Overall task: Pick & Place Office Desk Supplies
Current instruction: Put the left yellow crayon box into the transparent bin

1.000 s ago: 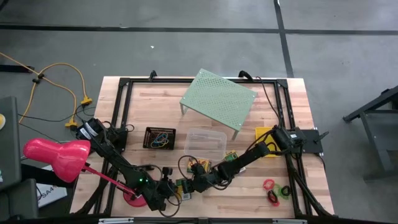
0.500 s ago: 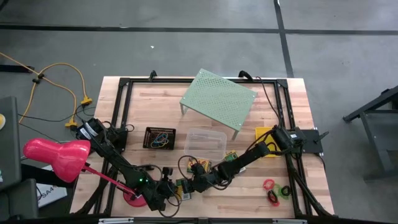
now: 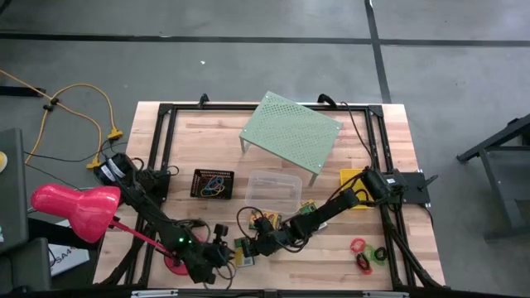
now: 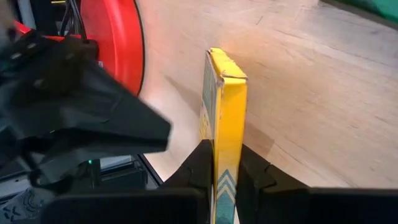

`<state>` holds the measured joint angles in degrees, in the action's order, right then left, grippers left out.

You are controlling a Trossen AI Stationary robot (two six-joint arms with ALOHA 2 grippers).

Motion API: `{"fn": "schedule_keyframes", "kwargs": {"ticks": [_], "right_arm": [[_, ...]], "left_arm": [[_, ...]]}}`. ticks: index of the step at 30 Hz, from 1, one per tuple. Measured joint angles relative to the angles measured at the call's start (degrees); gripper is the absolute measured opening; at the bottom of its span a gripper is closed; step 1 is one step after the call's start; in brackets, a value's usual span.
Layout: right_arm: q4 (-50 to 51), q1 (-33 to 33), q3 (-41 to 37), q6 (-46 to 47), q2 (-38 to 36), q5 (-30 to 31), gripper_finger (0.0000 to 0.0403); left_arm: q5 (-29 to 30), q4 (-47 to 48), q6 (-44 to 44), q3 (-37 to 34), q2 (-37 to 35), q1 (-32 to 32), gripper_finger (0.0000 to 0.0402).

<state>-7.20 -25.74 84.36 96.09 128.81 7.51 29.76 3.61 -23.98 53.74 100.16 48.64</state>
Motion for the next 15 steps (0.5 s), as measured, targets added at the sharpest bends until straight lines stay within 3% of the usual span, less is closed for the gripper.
{"fn": "schedule_keyframes", "kwargs": {"ticks": [11,15], "right_arm": [[-6.5,0.8,0.0,-1.3,0.0,-0.7,0.0024],[-7.4,1.6,0.0,-3.0,0.0,-1.9,0.0023]], "left_arm": [[8.2,-0.1,3.1,0.0,-1.6,4.7,0.0063],[8.4,-0.1,3.1,0.0,-1.6,5.3,0.0063]]}}
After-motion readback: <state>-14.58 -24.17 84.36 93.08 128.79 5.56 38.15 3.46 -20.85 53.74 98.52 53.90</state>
